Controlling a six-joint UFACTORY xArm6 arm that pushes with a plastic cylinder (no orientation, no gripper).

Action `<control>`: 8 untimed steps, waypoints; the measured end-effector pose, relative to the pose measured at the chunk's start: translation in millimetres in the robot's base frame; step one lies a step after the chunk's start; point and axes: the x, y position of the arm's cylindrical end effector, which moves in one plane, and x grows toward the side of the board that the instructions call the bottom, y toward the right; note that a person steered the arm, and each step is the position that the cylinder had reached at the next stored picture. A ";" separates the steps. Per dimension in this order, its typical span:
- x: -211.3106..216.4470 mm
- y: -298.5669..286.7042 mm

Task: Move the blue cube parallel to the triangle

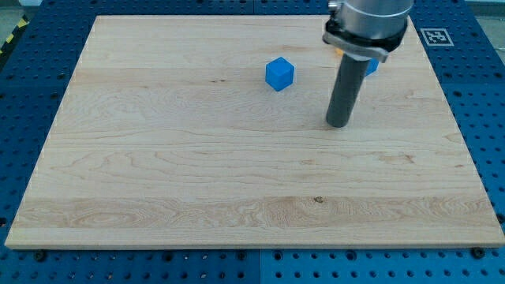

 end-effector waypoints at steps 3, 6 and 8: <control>-22.8 -54.7; -72.7 -77.7; -86.3 -87.8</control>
